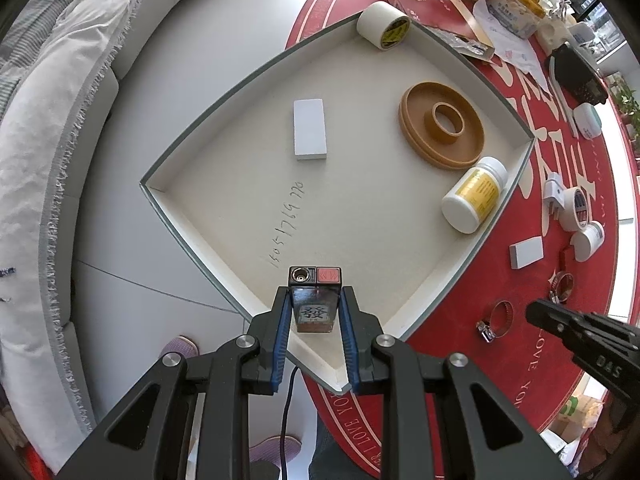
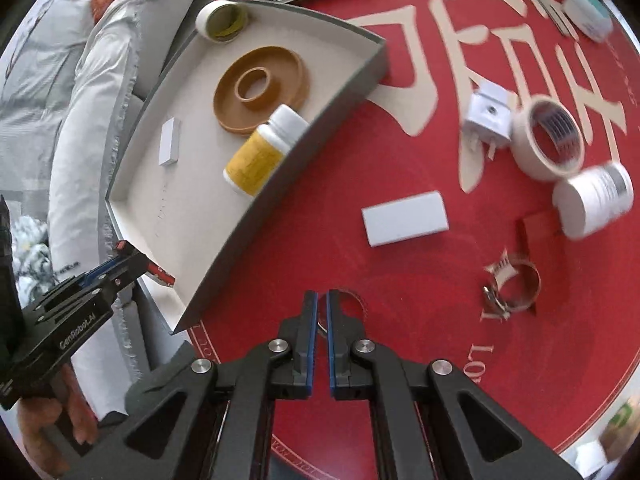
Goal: Organize rigid objects
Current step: 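Carry the tile box with the left tool while the right tool carries the hose clamp to the tray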
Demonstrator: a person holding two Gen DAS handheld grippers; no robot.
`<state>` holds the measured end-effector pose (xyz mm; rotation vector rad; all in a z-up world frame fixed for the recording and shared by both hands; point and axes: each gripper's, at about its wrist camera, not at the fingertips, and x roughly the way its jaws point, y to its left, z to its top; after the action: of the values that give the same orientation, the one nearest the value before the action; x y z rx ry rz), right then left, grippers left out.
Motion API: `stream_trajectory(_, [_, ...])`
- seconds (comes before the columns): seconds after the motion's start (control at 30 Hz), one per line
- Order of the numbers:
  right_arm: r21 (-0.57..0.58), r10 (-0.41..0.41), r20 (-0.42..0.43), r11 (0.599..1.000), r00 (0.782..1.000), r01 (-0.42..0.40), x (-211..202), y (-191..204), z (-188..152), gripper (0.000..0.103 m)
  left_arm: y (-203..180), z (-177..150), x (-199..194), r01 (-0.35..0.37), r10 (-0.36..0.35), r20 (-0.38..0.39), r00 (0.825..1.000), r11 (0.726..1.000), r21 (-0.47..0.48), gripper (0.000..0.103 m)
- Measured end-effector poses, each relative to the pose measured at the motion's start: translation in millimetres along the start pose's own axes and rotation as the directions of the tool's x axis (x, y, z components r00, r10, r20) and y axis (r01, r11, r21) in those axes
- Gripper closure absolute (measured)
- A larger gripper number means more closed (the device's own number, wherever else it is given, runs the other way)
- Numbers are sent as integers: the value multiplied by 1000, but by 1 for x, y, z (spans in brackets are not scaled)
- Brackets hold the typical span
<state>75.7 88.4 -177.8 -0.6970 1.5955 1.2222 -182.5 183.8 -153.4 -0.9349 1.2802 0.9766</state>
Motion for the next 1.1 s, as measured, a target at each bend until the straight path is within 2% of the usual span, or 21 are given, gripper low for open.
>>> stream_trajectory(0.1, [3,26,-35,1000,999,-26,2,-3,-7,96,0,-2,-2,-5,5,4,1000,1000,6,77])
stream_trajectory(0.13, [-33,3,-50,999,999,-5,7,4,-9,90,-1,-2,-2,-7,7,3,1000,1000,5,77])
stream_trajectory(0.17, [-80,-38,-57,996,998,34,14,15,-10,61,0,-3,-1,-9,9,0,1000,1000,4,77])
stream_trajectory(0.2, [-127,-79,-49,989,996,72,17,22,-12,25,0,-3,0,-10,10,-2,1000,1000,2,77])
stream_trajectory(0.23, [-189,-118,-13,975,993,113,19,32,-14,22,1,-3,1,-13,13,-4,1000,1000,1,77])
stream_trajectory(0.33, [-278,-221,8,936,975,215,40,51,-12,26,0,-3,2,-22,22,-10,1000,1000,4,77])
stream_trajectory(0.4, [-272,-242,-36,936,970,223,57,52,-9,48,-1,-3,3,-24,24,-14,1000,1000,7,77])
stream_trajectory(0.47, [-270,-279,-35,927,960,259,63,55,-9,56,-2,-1,3,-24,24,-15,1000,1000,11,77])
stream_trajectory(0.53, [-266,-302,-56,923,952,278,65,58,-8,57,-3,-2,3,-23,23,-15,1000,1000,9,77])
stream_trajectory(0.63, [-193,-256,-37,950,966,244,47,56,-2,57,-2,-1,-2,-18,18,-6,1000,1000,4,77])
stream_trajectory(0.77, [-140,-171,54,974,984,177,4,59,14,57,-1,7,-14,-9,9,25,1000,1000,-1,77])
stream_trajectory(0.9, [-120,-81,149,988,986,99,-30,75,44,57,-1,21,-23,-4,5,58,998,1000,-17,77])
stream_trajectory(0.97, [-107,-34,173,993,984,53,-37,83,59,57,-1,31,-25,-4,6,71,997,1000,-23,77])
stream_trajectory(1.1, [-106,4,195,994,981,17,-35,101,81,57,-1,49,-24,-7,10,85,996,999,-39,77])
